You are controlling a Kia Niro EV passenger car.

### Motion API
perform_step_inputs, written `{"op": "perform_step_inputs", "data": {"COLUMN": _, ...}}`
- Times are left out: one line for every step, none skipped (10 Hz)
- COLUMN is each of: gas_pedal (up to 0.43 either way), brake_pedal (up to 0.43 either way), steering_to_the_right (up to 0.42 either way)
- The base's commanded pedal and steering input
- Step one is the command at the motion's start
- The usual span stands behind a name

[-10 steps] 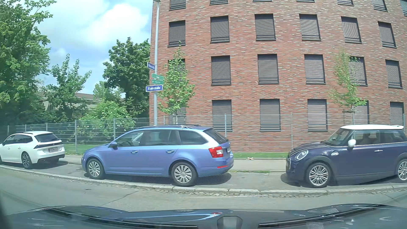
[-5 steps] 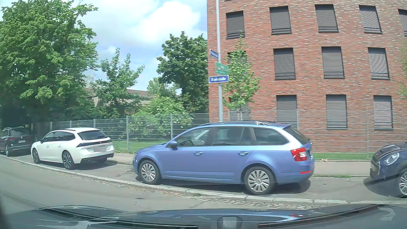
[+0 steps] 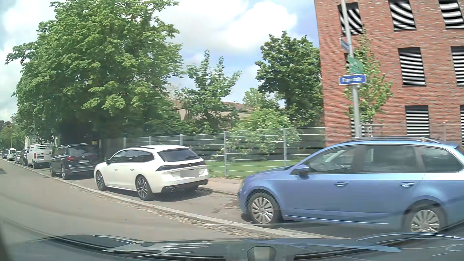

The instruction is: Follow the waypoints while adhering to traffic rules and regulations

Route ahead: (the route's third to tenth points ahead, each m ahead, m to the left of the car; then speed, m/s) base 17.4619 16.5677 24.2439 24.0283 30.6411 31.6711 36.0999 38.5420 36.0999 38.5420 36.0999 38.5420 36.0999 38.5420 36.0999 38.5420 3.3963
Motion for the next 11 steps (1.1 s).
{"op": "perform_step_inputs", "data": {"gas_pedal": 0.157, "brake_pedal": 0.000, "steering_to_the_right": -0.663}}
{"op": "perform_step_inputs", "data": {"gas_pedal": 0.157, "brake_pedal": 0.000, "steering_to_the_right": -0.647}}
{"op": "perform_step_inputs", "data": {"gas_pedal": 0.157, "brake_pedal": 0.000, "steering_to_the_right": -0.630}}
{"op": "perform_step_inputs", "data": {"gas_pedal": 0.157, "brake_pedal": 0.000, "steering_to_the_right": -0.616}}
{"op": "perform_step_inputs", "data": {"gas_pedal": 0.157, "brake_pedal": 0.000, "steering_to_the_right": -0.592}}
{"op": "perform_step_inputs", "data": {"gas_pedal": 0.157, "brake_pedal": 0.000, "steering_to_the_right": -0.568}}
{"op": "perform_step_inputs", "data": {"gas_pedal": 0.157, "brake_pedal": 0.000, "steering_to_the_right": -0.539}}
{"op": "perform_step_inputs", "data": {"gas_pedal": 0.150, "brake_pedal": 0.000, "steering_to_the_right": -0.511}}
{"op": "perform_step_inputs", "data": {"gas_pedal": 0.150, "brake_pedal": 0.000, "steering_to_the_right": -0.476}}
{"op": "perform_step_inputs", "data": {"gas_pedal": 0.150, "brake_pedal": 0.000, "steering_to_the_right": -0.447}}
{"op": "perform_step_inputs", "data": {"gas_pedal": 0.150, "brake_pedal": 0.000, "steering_to_the_right": -0.403}}
